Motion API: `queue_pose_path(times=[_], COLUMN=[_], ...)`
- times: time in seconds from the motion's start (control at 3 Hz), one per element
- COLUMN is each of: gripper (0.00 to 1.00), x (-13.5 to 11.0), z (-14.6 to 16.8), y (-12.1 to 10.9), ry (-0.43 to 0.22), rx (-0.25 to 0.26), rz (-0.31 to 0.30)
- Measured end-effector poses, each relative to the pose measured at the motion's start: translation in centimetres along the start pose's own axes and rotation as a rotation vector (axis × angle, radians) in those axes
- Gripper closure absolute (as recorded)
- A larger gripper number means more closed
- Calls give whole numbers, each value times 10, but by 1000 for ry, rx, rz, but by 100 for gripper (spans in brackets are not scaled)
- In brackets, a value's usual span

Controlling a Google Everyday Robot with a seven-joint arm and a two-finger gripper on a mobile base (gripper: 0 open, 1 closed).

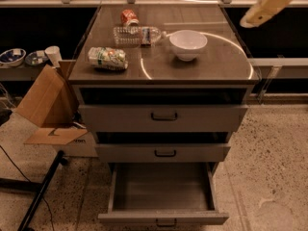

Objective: Place water bottle into bottom drawer

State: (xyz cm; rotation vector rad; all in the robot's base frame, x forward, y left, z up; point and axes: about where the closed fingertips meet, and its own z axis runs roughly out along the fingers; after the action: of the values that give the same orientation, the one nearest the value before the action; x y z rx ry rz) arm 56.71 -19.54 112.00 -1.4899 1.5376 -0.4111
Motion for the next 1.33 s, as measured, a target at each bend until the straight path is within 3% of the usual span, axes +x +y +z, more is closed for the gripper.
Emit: queue_pose_path(times=[0.33,0.67,1.0,1.33], gripper=[0,0,0,0], x=[-13,-25,-31,-43], z=[41,113,157,189], y=[-19,-39,-45,-52], ry=[-20,-29,-19,5], rx=[-65,-154,-185,-162], rz=[-37,-53,-45,-20])
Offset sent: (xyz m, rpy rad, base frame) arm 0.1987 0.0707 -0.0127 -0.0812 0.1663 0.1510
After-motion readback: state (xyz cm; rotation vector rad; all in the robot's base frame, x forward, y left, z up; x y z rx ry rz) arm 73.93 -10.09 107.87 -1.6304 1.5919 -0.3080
